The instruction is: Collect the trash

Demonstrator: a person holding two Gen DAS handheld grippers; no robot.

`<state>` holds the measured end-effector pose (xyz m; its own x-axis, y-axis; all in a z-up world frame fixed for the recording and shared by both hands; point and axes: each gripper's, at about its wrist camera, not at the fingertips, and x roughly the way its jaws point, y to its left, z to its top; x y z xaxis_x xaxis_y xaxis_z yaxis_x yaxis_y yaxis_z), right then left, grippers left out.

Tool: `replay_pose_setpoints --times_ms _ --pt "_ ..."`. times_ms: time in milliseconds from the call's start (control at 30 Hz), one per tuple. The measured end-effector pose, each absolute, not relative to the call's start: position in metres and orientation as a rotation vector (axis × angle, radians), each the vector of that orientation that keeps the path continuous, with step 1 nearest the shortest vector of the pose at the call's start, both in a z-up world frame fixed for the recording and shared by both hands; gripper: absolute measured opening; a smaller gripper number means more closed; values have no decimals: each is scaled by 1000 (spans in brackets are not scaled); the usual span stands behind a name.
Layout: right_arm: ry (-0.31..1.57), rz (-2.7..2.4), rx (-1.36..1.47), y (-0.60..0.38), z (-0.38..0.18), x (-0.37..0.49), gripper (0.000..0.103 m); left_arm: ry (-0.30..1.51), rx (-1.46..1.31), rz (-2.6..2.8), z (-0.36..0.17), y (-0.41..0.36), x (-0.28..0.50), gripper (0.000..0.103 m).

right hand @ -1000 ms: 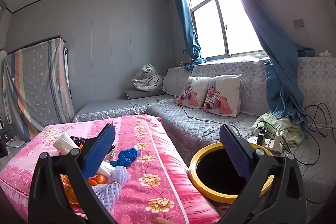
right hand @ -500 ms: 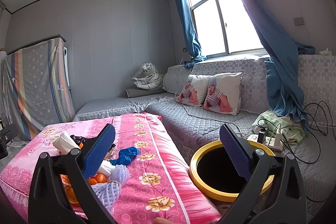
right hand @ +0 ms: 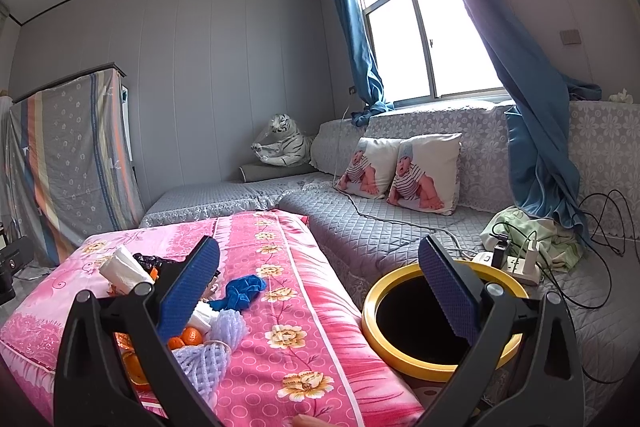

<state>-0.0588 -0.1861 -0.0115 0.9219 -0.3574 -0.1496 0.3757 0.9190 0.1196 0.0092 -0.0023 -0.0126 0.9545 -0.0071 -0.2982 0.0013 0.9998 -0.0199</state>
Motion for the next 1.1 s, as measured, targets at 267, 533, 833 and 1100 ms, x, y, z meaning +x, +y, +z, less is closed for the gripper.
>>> replay_pose_setpoints --times_ms 267,533,833,1100 --pt "132 -377 150 -187 -13 -58 95 316 -29 -6 -14 -1 9 95" --pt "132 -378 149 -186 -13 -58 95 319 -30 -9 -13 0 10 95" --pt "134 -375 152 -186 -13 -58 95 322 -29 -9 -14 0 10 95" --pt "136 -374 152 -186 -14 -57 95 322 -30 -10 -13 0 10 95"
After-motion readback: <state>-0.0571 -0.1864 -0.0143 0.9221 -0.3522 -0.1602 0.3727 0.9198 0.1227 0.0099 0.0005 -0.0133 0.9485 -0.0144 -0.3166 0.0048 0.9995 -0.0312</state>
